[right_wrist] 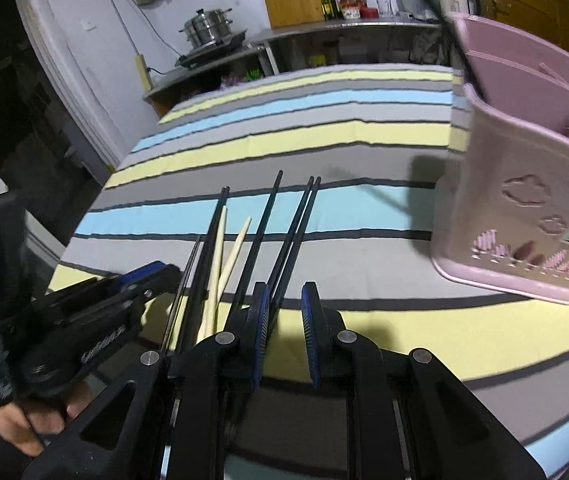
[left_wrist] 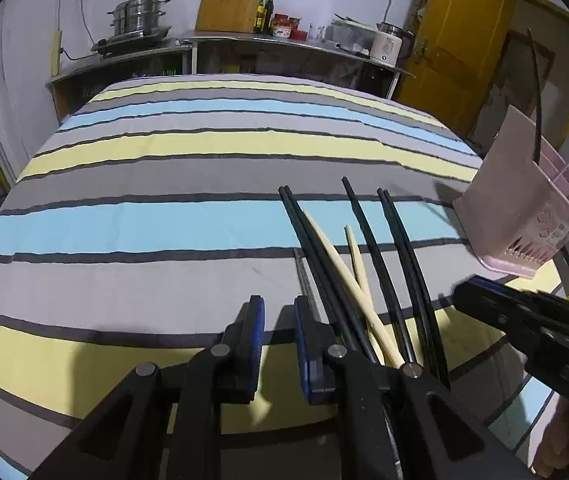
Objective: Organize utensils
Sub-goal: 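Move both open tools back down to the chopstick pile, then grasp a thin metal chopstick with the left tool while the right tool grasps a black chopstick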
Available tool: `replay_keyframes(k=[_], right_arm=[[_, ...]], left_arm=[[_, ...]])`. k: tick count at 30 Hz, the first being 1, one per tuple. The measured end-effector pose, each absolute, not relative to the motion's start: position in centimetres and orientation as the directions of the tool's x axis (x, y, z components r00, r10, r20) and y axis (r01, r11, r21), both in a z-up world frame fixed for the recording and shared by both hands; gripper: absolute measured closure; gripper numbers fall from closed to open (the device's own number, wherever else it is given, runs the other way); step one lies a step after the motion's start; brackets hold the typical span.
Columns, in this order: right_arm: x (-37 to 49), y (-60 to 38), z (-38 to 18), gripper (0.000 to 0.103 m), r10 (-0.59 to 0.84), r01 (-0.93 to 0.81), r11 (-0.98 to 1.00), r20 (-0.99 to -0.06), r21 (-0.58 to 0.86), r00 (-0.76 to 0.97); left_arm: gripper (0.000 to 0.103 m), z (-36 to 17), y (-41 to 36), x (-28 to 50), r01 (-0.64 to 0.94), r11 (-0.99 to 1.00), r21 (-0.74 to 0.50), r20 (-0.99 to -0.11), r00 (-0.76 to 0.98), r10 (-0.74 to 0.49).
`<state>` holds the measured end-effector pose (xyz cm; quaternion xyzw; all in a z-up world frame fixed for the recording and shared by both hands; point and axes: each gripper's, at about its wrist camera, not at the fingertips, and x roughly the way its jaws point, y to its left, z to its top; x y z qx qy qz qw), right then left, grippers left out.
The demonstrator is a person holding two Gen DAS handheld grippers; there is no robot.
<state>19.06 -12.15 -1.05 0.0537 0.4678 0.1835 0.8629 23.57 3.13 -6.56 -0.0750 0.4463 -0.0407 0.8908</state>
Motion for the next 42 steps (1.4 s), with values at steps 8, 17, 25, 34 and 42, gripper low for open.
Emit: replay_keyframes(k=[8,17,25,34,42], right_arm=[[20.5,-11.7,-2.2,0.085,0.350,-0.253,0.933,-0.804,0.254,0.481],[21.0,-11.2,-2.9,0.085,0.341,-0.252,0.936,-0.812,0.245,0.474],[21.4,-11.1,-2.9,0.086,0.316,-0.250,0.943,-0.818,0.218,0.481],[21.6,-11.6,-2.8,0.086,0.289,-0.231,0.952,-0.833,0.200,0.471],[23.3,-10.2,-2.8,0.086,0.251,-0.244,0.958,-0.845,0.148,0.471]], left_arm=[[0.087,-6.5,3.5,23.7,0.013,0.969,-0.248,-0.788,0.579,-0.209],[0.081,-6.7,2.3,23.6,0.039,0.984,-0.174,-0.785,0.598,-0.163],[0.095,-6.8,2.4,23.8,0.020,0.995,-0.097,-0.796,0.599,-0.090],[0.095,-6.8,4.4,23.9,-0.006,0.985,-0.170,-0.797,0.589,-0.134],[0.095,-6.8,4.7,25.2,0.011,0.984,-0.180,-0.808,0.569,-0.155]])
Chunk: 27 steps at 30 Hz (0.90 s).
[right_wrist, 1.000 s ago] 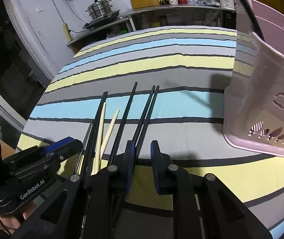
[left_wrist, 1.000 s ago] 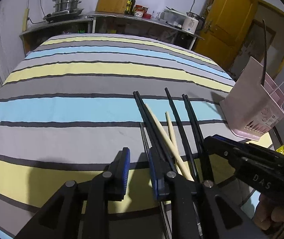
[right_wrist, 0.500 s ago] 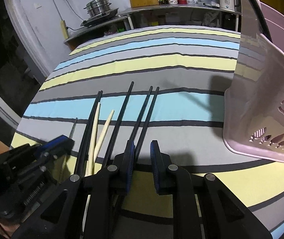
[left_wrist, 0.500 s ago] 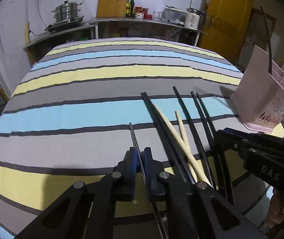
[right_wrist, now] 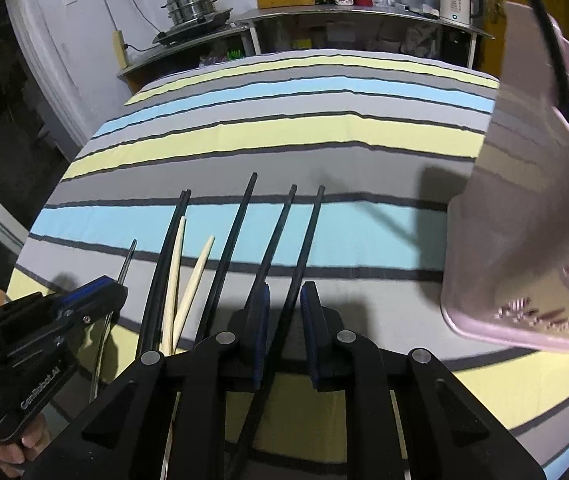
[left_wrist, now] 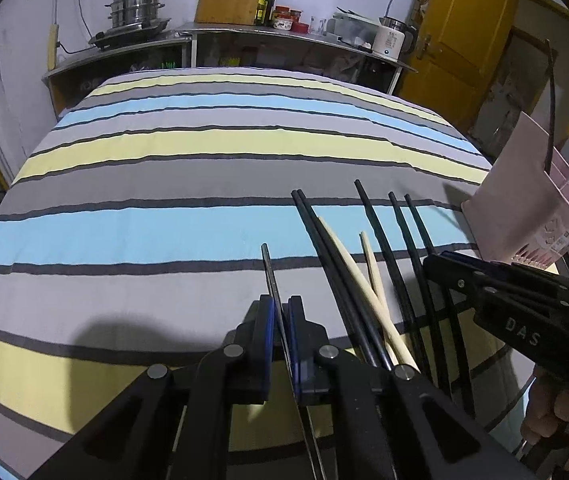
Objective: Organize utensils
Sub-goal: 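Grasp a thin metal chopstick with the left tool while the right tool grasps a black chopstick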
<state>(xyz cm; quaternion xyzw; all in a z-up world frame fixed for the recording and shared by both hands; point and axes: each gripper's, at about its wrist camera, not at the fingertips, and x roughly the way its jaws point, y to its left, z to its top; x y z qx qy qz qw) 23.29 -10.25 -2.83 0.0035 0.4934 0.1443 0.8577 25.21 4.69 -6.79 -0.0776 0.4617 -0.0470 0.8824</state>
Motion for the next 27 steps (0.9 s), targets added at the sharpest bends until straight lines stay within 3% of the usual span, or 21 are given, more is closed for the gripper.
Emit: replay_keyframes(k=[5,15,27], right_arm=[[24.0,-9.8,-2.9,0.094,0.231,-0.243,0.962,-0.849,0.125,0.476],[23.4,-10.4,-1.8,0.096,0.293,-0.264,0.947,-0.831,0.184,0.473],[20.7,-11.5,3.1,0.097,0.363,-0.297,0.926,-0.761,0.233,0.538]], left_arm=[[0.095,-6.8,4.7,25.9,0.021,0.985,-0.172,-0.813,0.562,-0.154],[0.098,-6.2,5.4,26.3,0.012,0.976,-0.219,-0.810,0.555,-0.188],[0.099,-0.4,6.4,23.4,0.045,0.966,-0.255,-0.738,0.636,-0.225]])
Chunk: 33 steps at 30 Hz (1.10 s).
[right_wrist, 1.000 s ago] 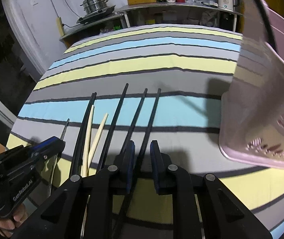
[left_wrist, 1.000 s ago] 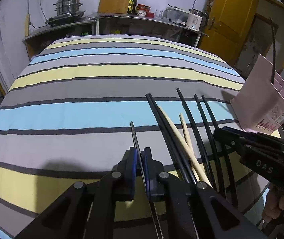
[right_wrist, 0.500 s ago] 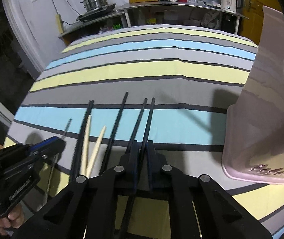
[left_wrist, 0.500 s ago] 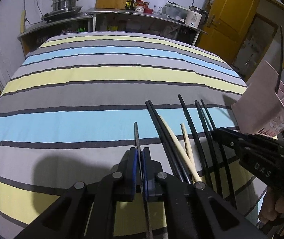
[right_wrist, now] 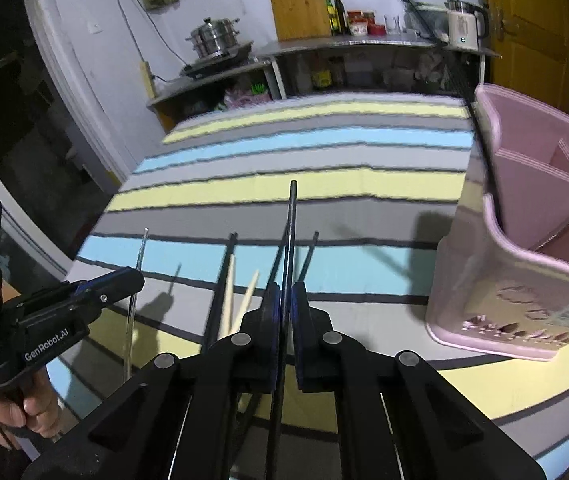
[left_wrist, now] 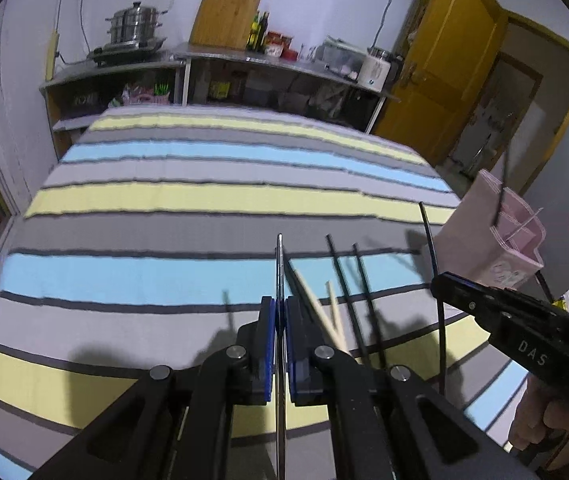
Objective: Organize utensils
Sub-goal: 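Grasp a thin metal chopstick with the left tool while the right tool grasps a black chopstick, then lift both chopsticks into the pink holder and open both tools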
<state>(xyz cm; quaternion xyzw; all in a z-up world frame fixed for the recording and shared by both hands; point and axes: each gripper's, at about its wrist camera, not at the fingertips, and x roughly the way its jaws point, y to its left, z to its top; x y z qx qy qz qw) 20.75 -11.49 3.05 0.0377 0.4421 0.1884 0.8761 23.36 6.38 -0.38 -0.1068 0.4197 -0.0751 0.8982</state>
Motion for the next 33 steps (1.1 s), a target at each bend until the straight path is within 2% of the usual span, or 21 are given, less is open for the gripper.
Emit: replay_keyframes(k=[14,33], right_arm=[[16.2,-14.1,10.0,0.098,0.392,-0.307,0.919,-0.655,0.248,0.646],[13.7,-18.0,13.5,0.098,0.371,-0.274,0.928,-0.589,0.251,0.718]], left_arm=[[0.099,7.2,5.3,19.8,0.120,0.957,-0.264,-0.648,0.713,-0.268],[0.099,11.1,0.7,19.5,0.238,0.927,-0.290,-0.610,0.701,-0.371]])
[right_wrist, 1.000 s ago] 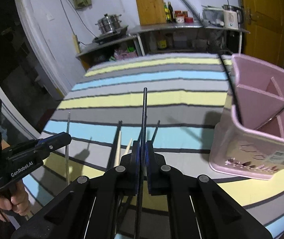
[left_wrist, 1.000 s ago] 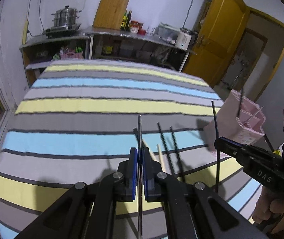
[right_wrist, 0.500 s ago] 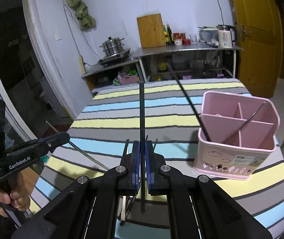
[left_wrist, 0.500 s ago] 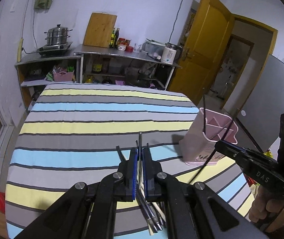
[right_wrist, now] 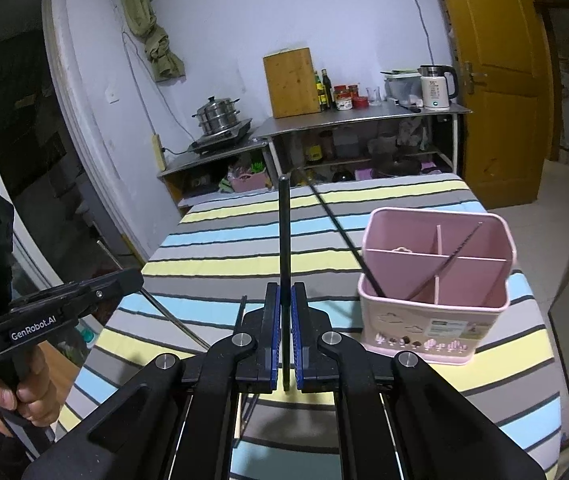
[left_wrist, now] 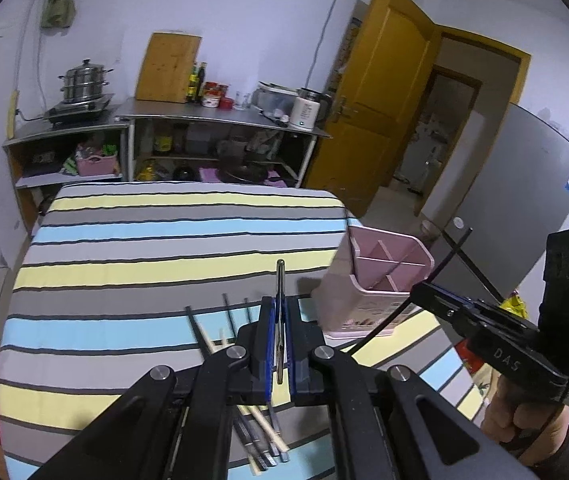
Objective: Organize utensils
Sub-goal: 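Lift both chopsticks into the pink holder and open both tools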
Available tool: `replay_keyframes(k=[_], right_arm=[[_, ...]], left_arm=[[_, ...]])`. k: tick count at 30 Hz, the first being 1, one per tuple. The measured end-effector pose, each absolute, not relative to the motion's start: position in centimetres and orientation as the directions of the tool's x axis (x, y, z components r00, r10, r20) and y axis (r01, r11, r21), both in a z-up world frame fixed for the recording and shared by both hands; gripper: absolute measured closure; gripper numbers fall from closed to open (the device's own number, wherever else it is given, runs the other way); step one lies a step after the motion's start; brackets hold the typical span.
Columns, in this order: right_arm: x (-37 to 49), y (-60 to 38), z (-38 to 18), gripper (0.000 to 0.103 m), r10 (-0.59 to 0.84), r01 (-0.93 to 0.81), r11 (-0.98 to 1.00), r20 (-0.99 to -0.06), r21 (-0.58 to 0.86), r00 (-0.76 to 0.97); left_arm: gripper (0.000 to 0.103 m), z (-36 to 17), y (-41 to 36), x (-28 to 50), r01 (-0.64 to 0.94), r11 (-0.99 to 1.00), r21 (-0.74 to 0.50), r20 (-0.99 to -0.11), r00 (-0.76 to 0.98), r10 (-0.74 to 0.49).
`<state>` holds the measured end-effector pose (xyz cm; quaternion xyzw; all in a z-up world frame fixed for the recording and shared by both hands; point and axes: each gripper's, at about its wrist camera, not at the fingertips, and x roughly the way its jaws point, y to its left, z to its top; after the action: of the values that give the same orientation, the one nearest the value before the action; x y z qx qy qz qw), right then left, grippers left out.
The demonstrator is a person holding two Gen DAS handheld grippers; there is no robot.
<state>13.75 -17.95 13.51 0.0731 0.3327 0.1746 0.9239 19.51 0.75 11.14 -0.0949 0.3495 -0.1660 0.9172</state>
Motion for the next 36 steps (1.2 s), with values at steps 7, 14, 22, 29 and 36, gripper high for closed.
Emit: replay_keyframes(k=[7,14,22,29,36], right_arm=[[13.4,-21.4,15.3,0.098,0.326,-0.219,0.943,-0.558,0.252,0.763],[13.6,-24.7,18.4,0.098,0.278,-0.164,0.952,-0.498,0.260,0.822],[14.5,-26.9,21.6,0.098,0.233,-0.130,0.957,-0.423,0.259,0.876],[16.5,-27.7,20.4,0.098,0.214,-0.098,0.957,-0.435,0.275,0.874],[18.1,-28.2,17.1,0.098,0.205,-0.064,0.956,-0.494,0.286,0.845]], left_arm=[[0.099,13.1,-3.2,20.7,0.320,0.902,-0.291,-0.590,0.682,-0.432],[0.099,15.9,-6.4,22.6,0.376,0.877,-0.300,-0.552,0.681,-0.481],[0.099,18.4,-8.0,25.4,0.398,0.863,-0.312,-0.510,0.696,-0.505],[0.099,16.4,-9.6,28.2,0.389,0.865,-0.316,-0.539,0.677,-0.501],[0.099,12.7,-10.7,30.5,0.370,0.872,-0.322,-0.599,0.633,-0.490]])
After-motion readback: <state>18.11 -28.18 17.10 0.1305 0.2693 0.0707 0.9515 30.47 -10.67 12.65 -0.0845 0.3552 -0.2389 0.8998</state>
